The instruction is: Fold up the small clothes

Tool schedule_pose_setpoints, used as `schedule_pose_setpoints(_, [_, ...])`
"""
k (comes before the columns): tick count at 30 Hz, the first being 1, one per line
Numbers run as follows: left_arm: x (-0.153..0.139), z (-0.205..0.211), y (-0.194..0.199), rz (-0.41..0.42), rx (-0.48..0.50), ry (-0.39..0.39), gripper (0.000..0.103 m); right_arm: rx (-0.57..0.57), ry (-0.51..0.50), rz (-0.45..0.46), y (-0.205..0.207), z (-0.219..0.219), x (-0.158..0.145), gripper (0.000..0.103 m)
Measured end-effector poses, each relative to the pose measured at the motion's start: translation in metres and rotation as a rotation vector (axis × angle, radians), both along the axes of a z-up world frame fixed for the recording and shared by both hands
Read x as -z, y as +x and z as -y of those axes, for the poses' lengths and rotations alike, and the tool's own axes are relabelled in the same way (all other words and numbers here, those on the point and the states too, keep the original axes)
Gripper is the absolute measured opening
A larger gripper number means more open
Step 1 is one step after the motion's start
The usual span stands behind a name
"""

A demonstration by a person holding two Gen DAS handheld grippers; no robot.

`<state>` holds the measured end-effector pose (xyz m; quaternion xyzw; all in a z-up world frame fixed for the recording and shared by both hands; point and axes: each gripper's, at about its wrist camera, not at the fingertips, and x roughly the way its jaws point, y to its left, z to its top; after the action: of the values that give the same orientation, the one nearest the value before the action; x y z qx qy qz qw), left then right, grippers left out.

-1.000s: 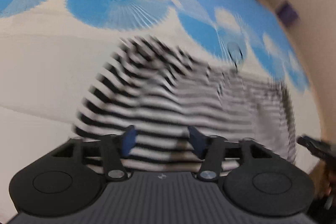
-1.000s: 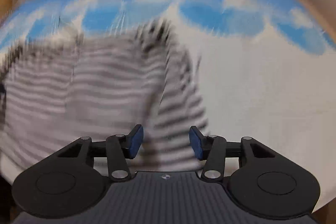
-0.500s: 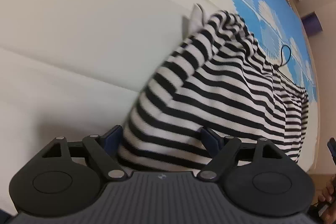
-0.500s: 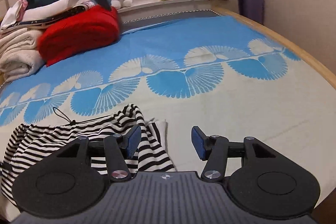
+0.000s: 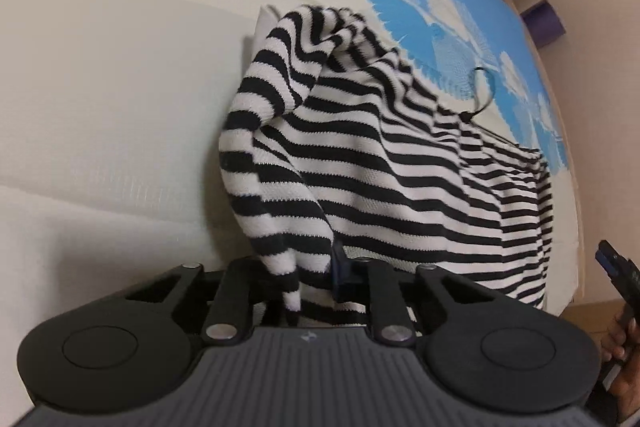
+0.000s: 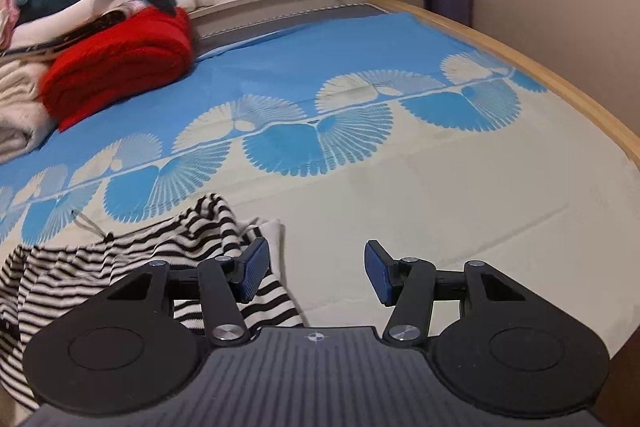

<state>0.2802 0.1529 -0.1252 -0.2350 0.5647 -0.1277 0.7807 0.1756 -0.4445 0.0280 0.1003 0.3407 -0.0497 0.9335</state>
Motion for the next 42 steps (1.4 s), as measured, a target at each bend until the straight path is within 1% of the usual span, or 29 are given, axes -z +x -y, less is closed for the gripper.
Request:
schedule_pose_setpoints(4, [-0.015,-0.017,-0.011,0.046,-0.044,-0.047,0.012,0.056,0.037,0.002,0.001,0.004,0.000,0.055])
schedule_pose_setpoints(8, [-0.033,-0.043,-0.027,0.093,-0.107,-0.081,0.010,0.084,0.050,0.003,0.004,-0.001,0.001,0.055])
schedule_pose_setpoints(12, [-0.049,-0.057,-0.044,0.137,-0.097,-0.048,0.011,0.076,0.045,0.006,0.007,-0.011,0.001,0.055])
schedule_pose_setpoints(13, [-0.050,-0.058,-0.047,0.136,-0.091,-0.054,0.011,0.071,0.043,0.004,0.008,-0.014,0.001,0.055])
schedule_pose_setpoints(14, [-0.049,-0.060,-0.048,0.130,-0.082,-0.076,0.012,0.065,0.043,0.003,0.009,-0.016,0.001,0.055])
schedule_pose_setpoints(15, [-0.048,-0.062,-0.048,0.126,-0.079,-0.090,0.016,0.059,0.042,0.001,0.009,-0.019,0.001,0.055])
schedule_pose_setpoints(17, [-0.048,-0.066,-0.047,0.122,-0.105,-0.078,0.038,0.048,0.038,0.000,0.010,-0.023,0.002,0.055])
schedule_pose_setpoints(18, [-0.047,-0.069,-0.046,0.117,-0.130,-0.079,0.060,0.041,0.034,0.000,0.010,-0.024,0.001,0.055])
schedule_pose_setpoints(19, [-0.045,-0.073,-0.045,0.112,-0.159,-0.088,0.073,0.034,0.028,-0.001,0.010,-0.026,0.002,0.055])
schedule_pose_setpoints(20, [-0.042,-0.077,-0.042,0.098,-0.182,-0.100,0.075,0.028,0.021,-0.002,0.010,-0.028,0.002,0.055])
schedule_pose_setpoints(22, [-0.033,-0.078,-0.035,0.056,-0.182,-0.110,0.075,0.014,0.008,-0.005,0.009,-0.031,0.002,0.055])
schedule_pose_setpoints(27, [0.003,-0.056,-0.011,-0.082,-0.071,-0.024,0.077,-0.011,-0.016,-0.012,0.009,-0.031,0.004,0.055])
schedule_pose_setpoints(28, [0.007,-0.053,-0.009,-0.076,-0.059,-0.023,0.083,-0.015,-0.022,-0.014,0.010,-0.030,0.004,0.055])
schedule_pose_setpoints(29, [0.007,-0.050,-0.005,-0.048,-0.046,-0.050,0.084,-0.017,-0.026,-0.015,0.010,-0.030,0.004,0.055])
schedule_pose_setpoints(31, [0.011,-0.044,0.004,-0.038,-0.038,-0.113,0.084,-0.015,-0.027,-0.017,0.010,-0.027,0.005,0.055])
schedule_pose_setpoints(33, [0.015,-0.034,0.012,-0.021,-0.009,-0.142,0.081,-0.009,-0.022,-0.021,0.012,-0.023,0.006,0.055])
schedule_pose_setpoints(35, [0.018,-0.018,0.019,-0.012,0.037,-0.168,0.054,-0.002,-0.020,-0.023,0.014,-0.020,0.007,0.055])
schedule_pose_setpoints(36, [0.021,-0.011,0.023,-0.017,0.046,-0.153,0.043,0.001,-0.021,-0.024,0.015,-0.020,0.007,0.055])
schedule_pose_setpoints(37, [0.021,-0.005,0.025,-0.008,0.054,-0.124,0.036,0.004,-0.023,-0.025,0.016,-0.020,0.007,0.055])
schedule_pose_setpoints(38, [0.018,-0.002,0.025,0.002,0.067,-0.112,0.034,0.006,-0.024,-0.026,0.017,-0.020,0.007,0.055])
schedule_pose_setpoints(40, [0.012,-0.001,0.025,0.024,0.087,-0.096,0.027,0.015,-0.022,-0.028,0.019,-0.019,0.007,0.055])
schedule_pose_setpoints(42, [0.003,-0.004,0.021,0.045,0.089,-0.089,0.024,0.022,-0.015,-0.028,0.020,-0.020,0.007,0.055])
